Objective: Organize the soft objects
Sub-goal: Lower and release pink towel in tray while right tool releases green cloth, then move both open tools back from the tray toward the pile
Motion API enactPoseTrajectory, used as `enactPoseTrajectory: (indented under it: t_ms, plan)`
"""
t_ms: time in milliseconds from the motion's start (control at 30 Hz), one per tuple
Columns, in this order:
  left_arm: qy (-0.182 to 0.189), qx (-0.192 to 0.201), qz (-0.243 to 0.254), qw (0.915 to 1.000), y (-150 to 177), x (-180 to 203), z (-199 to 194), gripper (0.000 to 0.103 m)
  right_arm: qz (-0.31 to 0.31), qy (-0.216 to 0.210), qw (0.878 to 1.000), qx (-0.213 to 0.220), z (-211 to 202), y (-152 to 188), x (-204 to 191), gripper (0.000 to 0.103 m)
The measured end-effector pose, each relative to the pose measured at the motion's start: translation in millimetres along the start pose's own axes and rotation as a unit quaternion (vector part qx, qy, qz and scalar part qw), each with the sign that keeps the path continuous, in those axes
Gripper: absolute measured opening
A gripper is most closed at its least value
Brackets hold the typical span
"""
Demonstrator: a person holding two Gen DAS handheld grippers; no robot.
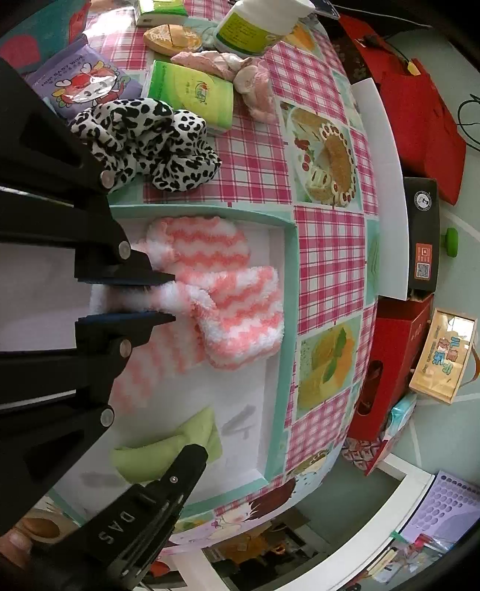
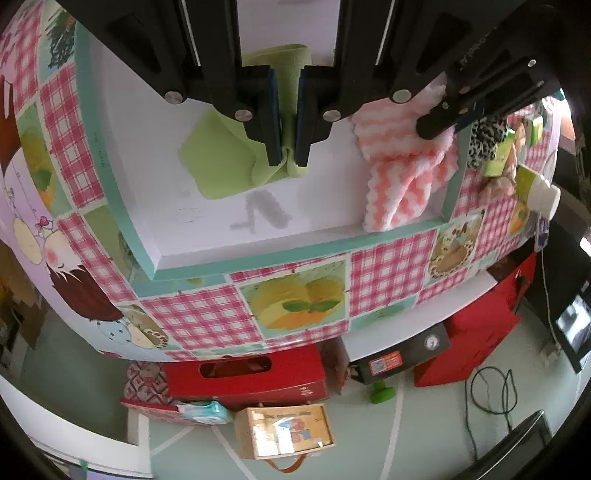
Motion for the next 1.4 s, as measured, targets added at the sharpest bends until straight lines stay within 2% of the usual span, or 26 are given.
enactPoseTrajectory:
  t_ms: [100, 300, 367, 500, 667, 733, 800, 867, 967, 1000, 1033, 1133, 1200, 1367, 1400]
  plan:
    - [0.001, -0.001, -0.003, 1.0000, -1, 0, -1, 0.015, -0.003, -0.003, 1.000, -0.002, 1, 2, -2, 0.012]
    - [0.000, -0.001, -0.005, 1.0000, -2, -3, -11, 0.016, -0.028, -0.006, 1.000, -0.001, -2, 7, -10, 0.012]
    - [-0.001, 0.003, -0.006, 1.0000, -3, -5, -17, 0.020, -0.033, -0.009, 0.999, 0.002, -5, 7, -13, 0.012]
    - [-0.003, 0.014, -0.012, 0.9998, -4, -7, -27, 0.035, -0.040, -0.009, 0.999, 0.008, -11, 7, -15, 0.015]
    - [-0.009, 0.031, -0.019, 0.9993, -9, -14, -40, 0.042, -0.038, -0.008, 0.999, 0.014, -17, 6, -14, 0.018]
    - [-0.013, 0.038, -0.026, 0.9989, -12, -19, -43, 0.051, -0.037, -0.006, 0.999, 0.014, -17, 6, -13, 0.026]
    - [-0.018, 0.040, -0.033, 0.9985, -14, -24, -44, 0.052, -0.035, 0.000, 0.999, 0.013, -17, 7, -11, 0.047]
    - [-0.026, 0.039, -0.038, 0.9982, -15, -28, -44, 0.052, -0.035, 0.006, 0.999, 0.014, -18, 7, -10, 0.058]
    - [-0.041, 0.039, -0.039, 0.9976, -15, -33, -42, 0.058, -0.037, 0.008, 0.999, 0.012, -17, 7, -10, 0.062]
    - [-0.045, 0.040, -0.038, 0.9974, -16, -34, -42, 0.068, -0.039, 0.010, 0.999, 0.011, -16, 7, -10, 0.068]
    - [-0.047, 0.042, -0.039, 0.9973, -15, -35, -43, 0.075, -0.041, 0.015, 0.999, 0.009, -15, 7, -10, 0.071]
    - [-0.050, 0.051, -0.036, 0.9968, -18, -36, -45, 0.076, -0.046, 0.027, 0.999, 0.007, -14, 7, -9, 0.078]
    - [-0.055, 0.055, -0.037, 0.9963, -19, -38, -46, 0.077, -0.046, 0.033, 0.998, 0.007, -14, 7, -6, 0.087]
    - [-0.071, 0.062, -0.046, 0.9945, -21, -47, -46, 0.077, -0.041, 0.046, 0.998, 0.008, -13, 7, 0, 0.101]
    - [-0.073, 0.064, -0.047, 0.9942, -22, -49, -47, 0.080, -0.040, 0.047, 0.998, 0.009, -14, 7, 0, 0.102]
Point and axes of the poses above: each gripper's, at about its wrist camera, not at the fingertips, and z roughly the way its jaws point, x to its right, y to its underside, the point moved 9 cm from there along z, roughly the way its jaws point, and after that the axes turned 10 degrees about -z, right-handed, at the moved point
